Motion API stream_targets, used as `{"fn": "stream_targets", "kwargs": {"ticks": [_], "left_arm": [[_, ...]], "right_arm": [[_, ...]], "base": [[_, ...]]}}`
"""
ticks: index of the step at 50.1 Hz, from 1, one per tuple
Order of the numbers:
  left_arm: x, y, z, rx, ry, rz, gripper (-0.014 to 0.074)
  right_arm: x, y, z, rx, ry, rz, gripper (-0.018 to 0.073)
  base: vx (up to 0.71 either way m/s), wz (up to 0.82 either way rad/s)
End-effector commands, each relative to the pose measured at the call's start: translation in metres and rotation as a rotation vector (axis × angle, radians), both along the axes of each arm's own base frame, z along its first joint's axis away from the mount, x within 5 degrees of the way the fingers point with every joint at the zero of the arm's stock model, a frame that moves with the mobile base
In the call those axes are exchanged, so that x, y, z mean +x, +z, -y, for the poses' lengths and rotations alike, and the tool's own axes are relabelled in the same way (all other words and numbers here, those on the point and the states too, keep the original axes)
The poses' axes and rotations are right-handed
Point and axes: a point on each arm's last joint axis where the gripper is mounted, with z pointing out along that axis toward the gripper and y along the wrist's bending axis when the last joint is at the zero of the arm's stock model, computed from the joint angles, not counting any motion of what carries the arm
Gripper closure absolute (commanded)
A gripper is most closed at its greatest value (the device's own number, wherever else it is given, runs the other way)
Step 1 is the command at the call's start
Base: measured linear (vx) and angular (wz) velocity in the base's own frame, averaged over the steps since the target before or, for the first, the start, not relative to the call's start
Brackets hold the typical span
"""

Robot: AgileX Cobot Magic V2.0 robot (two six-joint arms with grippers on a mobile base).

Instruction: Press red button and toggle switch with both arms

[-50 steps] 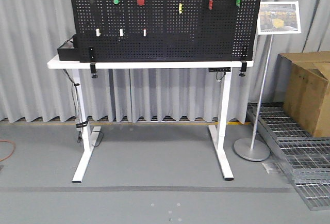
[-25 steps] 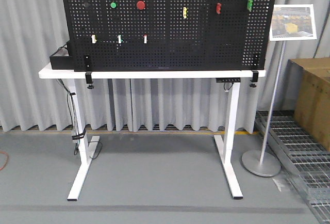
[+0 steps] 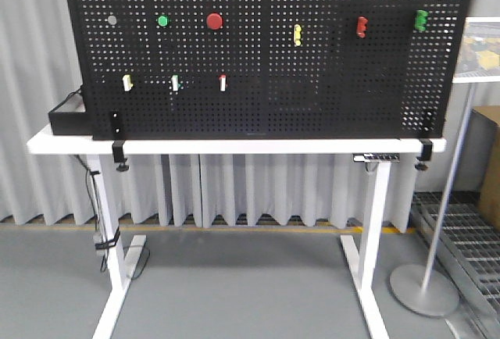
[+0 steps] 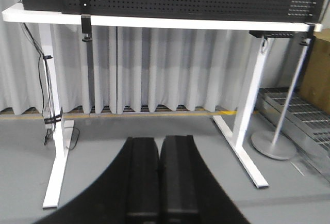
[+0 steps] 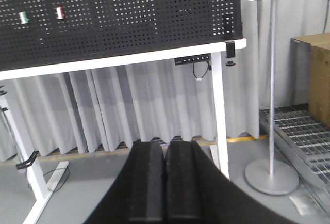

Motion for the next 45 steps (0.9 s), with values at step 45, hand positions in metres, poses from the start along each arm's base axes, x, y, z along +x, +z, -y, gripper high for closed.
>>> {"fn": "stream_targets", "kwargs": {"ticks": [45], "left_arm": [[0.0008, -0.0029, -0.0009, -0.022, 0.012, 0.065, 0.0594]], "right_arm": [[-0.001, 0.0044, -0.0004, -0.016, 0.002, 0.087, 0.0562]], "base": [[0.44, 0.01]]}}
